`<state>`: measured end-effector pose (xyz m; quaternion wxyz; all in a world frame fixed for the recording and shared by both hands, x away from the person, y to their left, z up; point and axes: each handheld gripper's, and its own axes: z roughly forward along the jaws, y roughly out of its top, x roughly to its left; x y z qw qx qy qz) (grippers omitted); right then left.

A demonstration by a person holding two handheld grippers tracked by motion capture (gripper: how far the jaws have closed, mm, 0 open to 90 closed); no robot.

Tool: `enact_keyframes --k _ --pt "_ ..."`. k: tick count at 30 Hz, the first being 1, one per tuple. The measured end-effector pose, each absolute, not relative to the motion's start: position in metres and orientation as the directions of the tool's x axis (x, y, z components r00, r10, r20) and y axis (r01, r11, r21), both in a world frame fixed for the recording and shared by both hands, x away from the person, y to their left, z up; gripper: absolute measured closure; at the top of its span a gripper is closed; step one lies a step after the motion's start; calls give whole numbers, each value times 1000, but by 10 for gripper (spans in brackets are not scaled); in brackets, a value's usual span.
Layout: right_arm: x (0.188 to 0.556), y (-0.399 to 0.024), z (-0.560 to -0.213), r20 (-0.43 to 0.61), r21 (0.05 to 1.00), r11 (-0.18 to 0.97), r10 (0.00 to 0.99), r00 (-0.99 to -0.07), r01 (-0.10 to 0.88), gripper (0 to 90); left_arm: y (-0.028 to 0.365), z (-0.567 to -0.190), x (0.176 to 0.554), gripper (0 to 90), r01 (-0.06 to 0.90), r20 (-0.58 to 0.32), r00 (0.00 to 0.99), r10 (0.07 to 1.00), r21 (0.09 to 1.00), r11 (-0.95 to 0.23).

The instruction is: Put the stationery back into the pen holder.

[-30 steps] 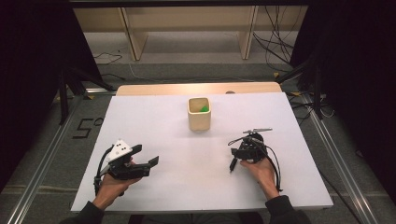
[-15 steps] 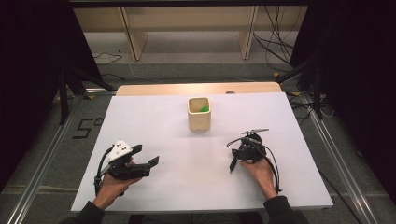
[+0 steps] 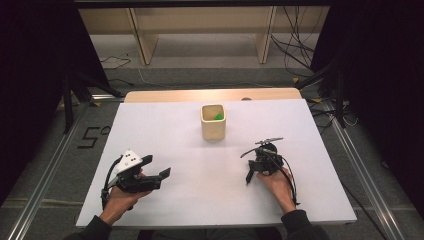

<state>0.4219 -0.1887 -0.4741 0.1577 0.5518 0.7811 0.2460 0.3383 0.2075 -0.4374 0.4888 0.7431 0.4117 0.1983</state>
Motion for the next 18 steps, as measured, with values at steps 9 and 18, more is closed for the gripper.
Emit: enact_keyframes --k 9,18 --pt "424 -188 -473 0 544 293 937 -349 786 587 207 -437 338 177 418 -107 583 805 889 -185" --pt "426 -189 -472 -8 528 305 935 -354 793 638 207 -437 338 177 418 -106 584 805 889 -186"
